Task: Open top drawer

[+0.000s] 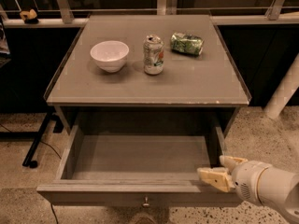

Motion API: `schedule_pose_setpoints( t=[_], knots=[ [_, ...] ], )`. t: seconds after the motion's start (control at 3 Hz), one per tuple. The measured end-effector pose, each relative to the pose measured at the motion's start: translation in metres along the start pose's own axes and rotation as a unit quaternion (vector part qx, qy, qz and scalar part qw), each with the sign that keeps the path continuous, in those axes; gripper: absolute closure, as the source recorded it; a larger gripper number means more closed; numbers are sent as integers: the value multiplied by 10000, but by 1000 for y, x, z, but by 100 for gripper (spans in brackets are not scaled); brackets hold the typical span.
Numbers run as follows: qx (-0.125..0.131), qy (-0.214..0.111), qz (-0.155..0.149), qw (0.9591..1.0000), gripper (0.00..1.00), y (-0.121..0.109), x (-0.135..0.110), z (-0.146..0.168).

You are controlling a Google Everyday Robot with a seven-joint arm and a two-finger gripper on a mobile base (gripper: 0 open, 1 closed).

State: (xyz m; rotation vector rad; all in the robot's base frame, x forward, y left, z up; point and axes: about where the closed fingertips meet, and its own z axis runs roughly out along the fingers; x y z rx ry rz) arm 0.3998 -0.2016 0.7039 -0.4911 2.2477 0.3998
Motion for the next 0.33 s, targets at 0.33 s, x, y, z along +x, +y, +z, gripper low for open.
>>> schedule_pose_setpoints(
  t=[0.33],
  knots=[
    [0,0,0,10000,0,0,0,0]
  ],
)
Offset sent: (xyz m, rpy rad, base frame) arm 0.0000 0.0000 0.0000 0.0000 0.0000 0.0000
